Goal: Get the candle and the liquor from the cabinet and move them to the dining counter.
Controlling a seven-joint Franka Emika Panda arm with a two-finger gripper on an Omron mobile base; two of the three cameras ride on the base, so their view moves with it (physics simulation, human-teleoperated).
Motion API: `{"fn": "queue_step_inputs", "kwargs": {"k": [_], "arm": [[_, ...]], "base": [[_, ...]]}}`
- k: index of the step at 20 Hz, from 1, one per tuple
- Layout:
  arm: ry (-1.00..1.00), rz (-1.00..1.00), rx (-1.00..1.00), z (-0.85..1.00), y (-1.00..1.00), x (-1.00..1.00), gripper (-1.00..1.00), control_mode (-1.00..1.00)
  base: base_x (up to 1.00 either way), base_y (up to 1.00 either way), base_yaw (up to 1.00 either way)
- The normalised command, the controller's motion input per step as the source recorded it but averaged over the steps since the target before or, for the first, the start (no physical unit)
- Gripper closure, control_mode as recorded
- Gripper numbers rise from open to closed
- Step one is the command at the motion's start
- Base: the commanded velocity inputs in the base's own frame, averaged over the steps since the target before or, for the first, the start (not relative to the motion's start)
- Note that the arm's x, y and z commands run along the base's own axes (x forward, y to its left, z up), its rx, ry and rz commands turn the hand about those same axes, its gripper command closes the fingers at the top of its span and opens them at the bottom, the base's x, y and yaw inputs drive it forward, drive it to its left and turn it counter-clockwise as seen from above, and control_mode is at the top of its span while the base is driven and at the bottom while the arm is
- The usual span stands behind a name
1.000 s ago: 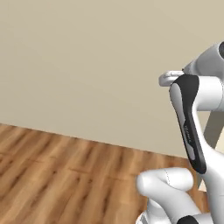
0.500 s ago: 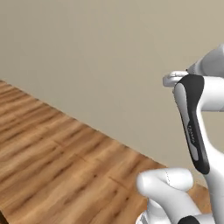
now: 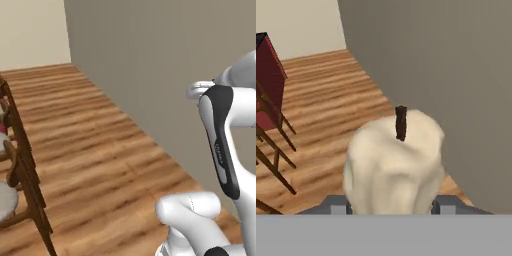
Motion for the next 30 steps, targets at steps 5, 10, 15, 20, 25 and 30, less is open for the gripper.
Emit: {"fn": "queue_step_inputs", "kwargs": {"k": [5,10,15,20,25,30], "arm": [[0.0,0.0,0.0,0.0,0.0,0.0,1.0,1.0],[0.0,0.0,0.0,0.0,0.0,0.0,1.0,1.0],[0.0,0.0,0.0,0.0,0.0,0.0,1.0,1.0],[0.0,0.0,0.0,0.0,0.0,0.0,1.0,1.0],[0.0,0.0,0.0,0.0,0.0,0.0,1.0,1.0],[0.0,0.0,0.0,0.0,0.0,0.0,1.0,1.0]], "base": [[1.0,-0.11,0.65],[1.0,-0.21,0.65],[0.77,-0.58,0.57],[0.66,-0.59,0.61],[0.84,-0.51,0.61],[0.59,-0.16,0.65]]}}
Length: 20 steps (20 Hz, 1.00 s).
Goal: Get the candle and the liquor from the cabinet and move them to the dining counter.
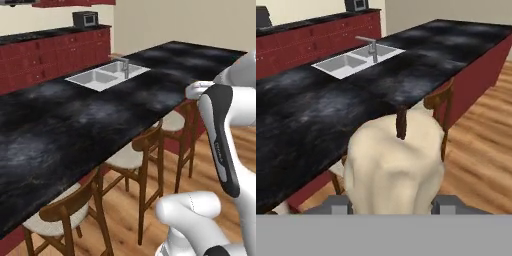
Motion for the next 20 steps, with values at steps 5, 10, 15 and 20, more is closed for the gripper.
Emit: {"fn": "queue_step_inputs", "kwargs": {"k": [5,10,15,20], "arm": [[0.0,0.0,0.0,0.0,0.0,0.0,1.0,1.0],[0.0,0.0,0.0,0.0,0.0,0.0,1.0,1.0],[0.0,0.0,0.0,0.0,0.0,0.0,1.0,1.0],[0.0,0.0,0.0,0.0,0.0,0.0,1.0,1.0]], "base": [[0.0,0.17,0.67],[0.0,0.18,0.79],[0.24,0.05,0.55],[0.33,0.21,0.31]]}}
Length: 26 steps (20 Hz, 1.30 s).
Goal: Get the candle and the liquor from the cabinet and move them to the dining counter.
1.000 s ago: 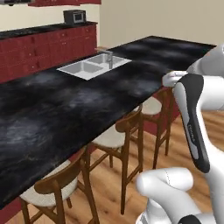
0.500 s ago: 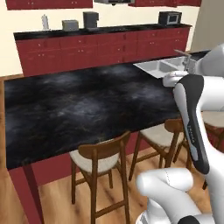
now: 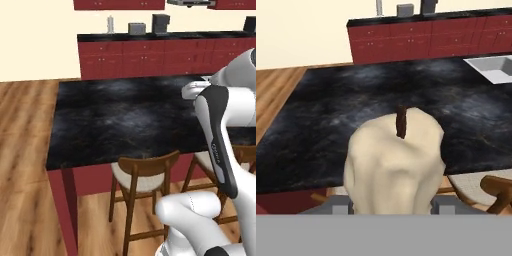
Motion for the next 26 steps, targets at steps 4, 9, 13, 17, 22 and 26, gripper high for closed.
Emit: {"fn": "queue_step_inputs", "kwargs": {"k": [4,9,13,17,22,26], "arm": [[0.0,0.0,0.0,0.0,0.0,0.0,1.0,1.0],[0.0,0.0,0.0,0.0,0.0,0.0,1.0,1.0],[0.0,0.0,0.0,0.0,0.0,0.0,1.0,1.0],[0.0,0.0,0.0,0.0,0.0,0.0,1.0,1.0],[0.0,0.0,0.0,0.0,0.0,0.0,1.0,1.0],[0.0,0.0,0.0,0.0,0.0,0.0,1.0,1.0]], "base": [[0.23,0.35,0.0],[0.39,0.32,-0.06],[0.49,0.26,-0.11],[0.54,0.15,-0.07],[0.51,0.13,-0.05],[0.51,0.06,-0.01]]}}
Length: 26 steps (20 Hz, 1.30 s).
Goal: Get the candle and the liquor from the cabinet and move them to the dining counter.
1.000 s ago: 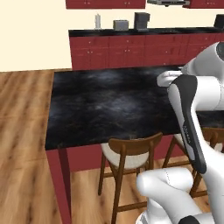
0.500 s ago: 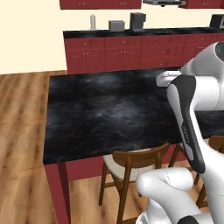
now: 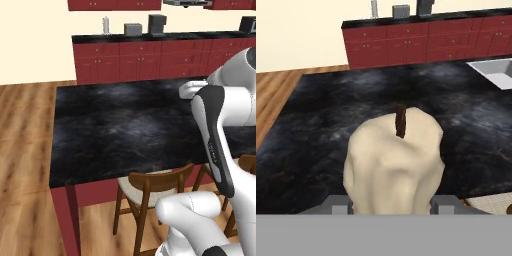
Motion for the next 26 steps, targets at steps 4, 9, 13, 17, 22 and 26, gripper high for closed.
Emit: {"fn": "queue_step_inputs", "kwargs": {"k": [4,9,13,17,22,26], "arm": [[0.0,0.0,0.0,0.0,0.0,0.0,1.0,-1.0],[0.0,0.03,0.0,0.0,0.0,0.0,1.0,-1.0],[0.01,0.47,0.0,-0.33,0.0,0.33,1.0,-1.0],[0.02,0.56,0.02,-0.5,0.0,0.69,1.0,-1.0],[0.03,0.52,0.04,-0.41,0.0,0.98,1.0,-1.0],[0.0,0.49,0.04,-0.52,-0.06,0.98,1.0,-1.0]], "base": [[0.0,0.0,0.0],[0.0,0.0,0.0],[0.0,0.0,0.0],[0.0,0.0,0.0],[0.0,0.0,0.0],[0.0,0.0,0.0]]}}
